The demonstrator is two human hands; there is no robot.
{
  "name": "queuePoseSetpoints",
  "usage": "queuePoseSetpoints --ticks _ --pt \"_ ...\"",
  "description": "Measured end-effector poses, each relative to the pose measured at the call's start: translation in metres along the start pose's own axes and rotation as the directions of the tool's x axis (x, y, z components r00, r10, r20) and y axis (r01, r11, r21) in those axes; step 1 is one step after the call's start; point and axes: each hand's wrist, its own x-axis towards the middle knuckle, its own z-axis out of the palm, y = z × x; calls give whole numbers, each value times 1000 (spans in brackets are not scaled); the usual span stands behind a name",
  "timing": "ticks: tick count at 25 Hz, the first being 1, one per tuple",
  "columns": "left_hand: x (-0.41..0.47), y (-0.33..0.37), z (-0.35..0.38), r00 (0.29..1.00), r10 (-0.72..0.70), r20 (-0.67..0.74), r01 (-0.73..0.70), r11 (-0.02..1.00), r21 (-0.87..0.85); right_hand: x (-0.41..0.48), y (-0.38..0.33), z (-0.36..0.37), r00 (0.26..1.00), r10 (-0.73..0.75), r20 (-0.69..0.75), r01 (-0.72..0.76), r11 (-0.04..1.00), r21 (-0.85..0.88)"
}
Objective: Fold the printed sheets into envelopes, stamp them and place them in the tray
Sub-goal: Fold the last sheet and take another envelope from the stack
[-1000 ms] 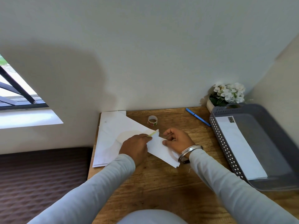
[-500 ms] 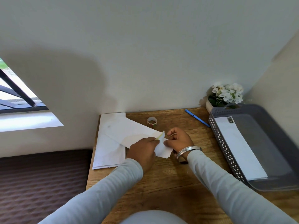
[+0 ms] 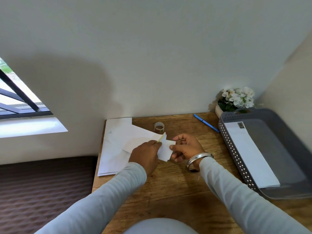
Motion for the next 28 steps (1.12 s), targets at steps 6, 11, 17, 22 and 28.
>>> queuePoseSetpoints --ticks 6,11,17,22,28 --pt "0 9 0 998 62 -12 -62 998 -24 3 1 6 999 20 -31 -18 997 69" --pt "0 8 1 993 102 -56 -104 993 -51 8 1 10 998 48 -49 -41 990 135" --pt "-5 10 2 993 107 -48 -110 992 -59 6 4 6 996 83 44 -86 994 70" --pt "-7 16 6 988 104 -110 -115 988 -101 6 2 11 992 127 -12 -126 990 58" --pt "-9 21 8 978 135 -159 -162 973 -167 8 6 15 989 121 -85 -116 992 58"
